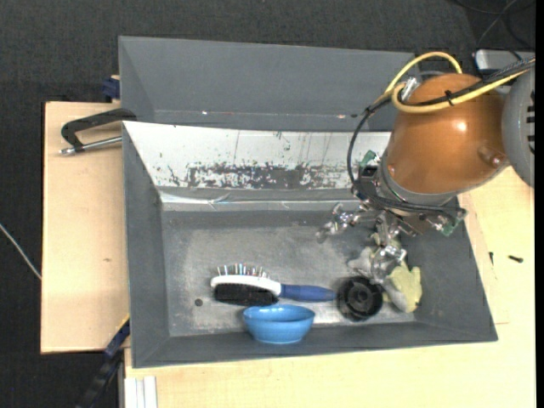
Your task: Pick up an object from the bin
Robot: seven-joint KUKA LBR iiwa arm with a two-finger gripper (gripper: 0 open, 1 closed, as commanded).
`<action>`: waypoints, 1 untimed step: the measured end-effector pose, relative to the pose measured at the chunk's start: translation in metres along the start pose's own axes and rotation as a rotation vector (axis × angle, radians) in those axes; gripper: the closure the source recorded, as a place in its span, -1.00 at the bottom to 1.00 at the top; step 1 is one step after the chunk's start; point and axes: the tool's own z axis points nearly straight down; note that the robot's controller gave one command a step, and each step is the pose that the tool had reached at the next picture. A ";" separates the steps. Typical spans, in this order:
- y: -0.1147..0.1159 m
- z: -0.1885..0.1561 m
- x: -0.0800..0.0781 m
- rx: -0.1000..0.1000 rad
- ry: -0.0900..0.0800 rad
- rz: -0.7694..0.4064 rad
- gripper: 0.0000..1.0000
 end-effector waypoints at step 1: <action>0.016 0.064 0.027 -0.005 0.007 0.180 -1.00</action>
Offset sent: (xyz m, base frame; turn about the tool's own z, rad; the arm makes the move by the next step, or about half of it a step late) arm -0.0285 -0.0103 -0.0632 0.1786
